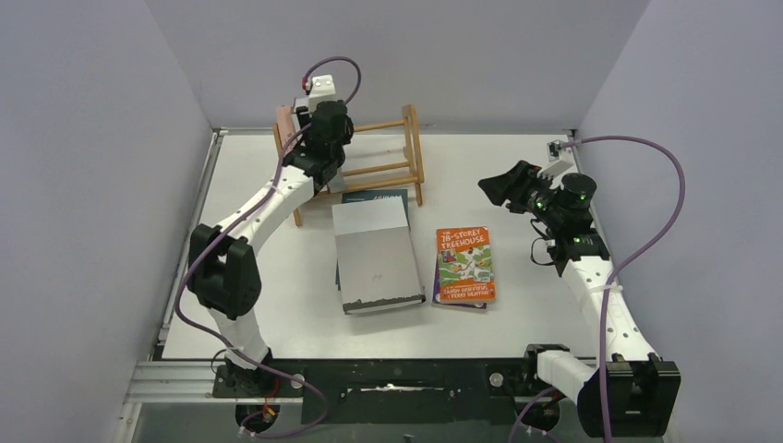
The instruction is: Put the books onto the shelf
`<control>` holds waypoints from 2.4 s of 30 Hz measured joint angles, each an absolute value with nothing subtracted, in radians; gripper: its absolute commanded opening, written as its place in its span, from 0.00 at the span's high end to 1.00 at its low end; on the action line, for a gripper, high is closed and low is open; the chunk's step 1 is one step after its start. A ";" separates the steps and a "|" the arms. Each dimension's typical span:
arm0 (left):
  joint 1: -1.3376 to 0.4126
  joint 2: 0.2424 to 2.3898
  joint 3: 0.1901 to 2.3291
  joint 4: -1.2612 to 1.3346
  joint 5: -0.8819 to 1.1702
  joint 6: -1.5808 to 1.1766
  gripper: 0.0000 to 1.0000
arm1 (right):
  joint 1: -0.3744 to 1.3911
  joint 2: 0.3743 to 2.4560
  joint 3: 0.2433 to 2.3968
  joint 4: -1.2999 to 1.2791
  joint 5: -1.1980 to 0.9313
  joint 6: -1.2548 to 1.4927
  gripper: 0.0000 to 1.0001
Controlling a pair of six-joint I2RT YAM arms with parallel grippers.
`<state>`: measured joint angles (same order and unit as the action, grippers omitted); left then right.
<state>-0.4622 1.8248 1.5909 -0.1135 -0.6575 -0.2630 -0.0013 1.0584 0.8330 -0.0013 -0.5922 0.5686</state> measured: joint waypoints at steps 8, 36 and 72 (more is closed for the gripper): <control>-0.558 1.702 1.653 -0.132 -0.693 -0.205 0.50 | 0.017 1.060 0.822 -0.004 -0.589 0.564 0.33; -0.845 1.204 0.926 -0.351 -0.627 -0.670 0.46 | 0.416 1.337 0.609 0.221 -0.753 0.696 0.21; -0.645 1.249 0.748 -0.137 -0.131 -0.740 0.27 | 0.447 1.461 0.604 0.353 -0.778 0.743 0.21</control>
<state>-0.6453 1.2488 0.7475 -0.1371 -0.1310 -0.7399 0.4469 1.4612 0.6041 0.3531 -0.7784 0.7425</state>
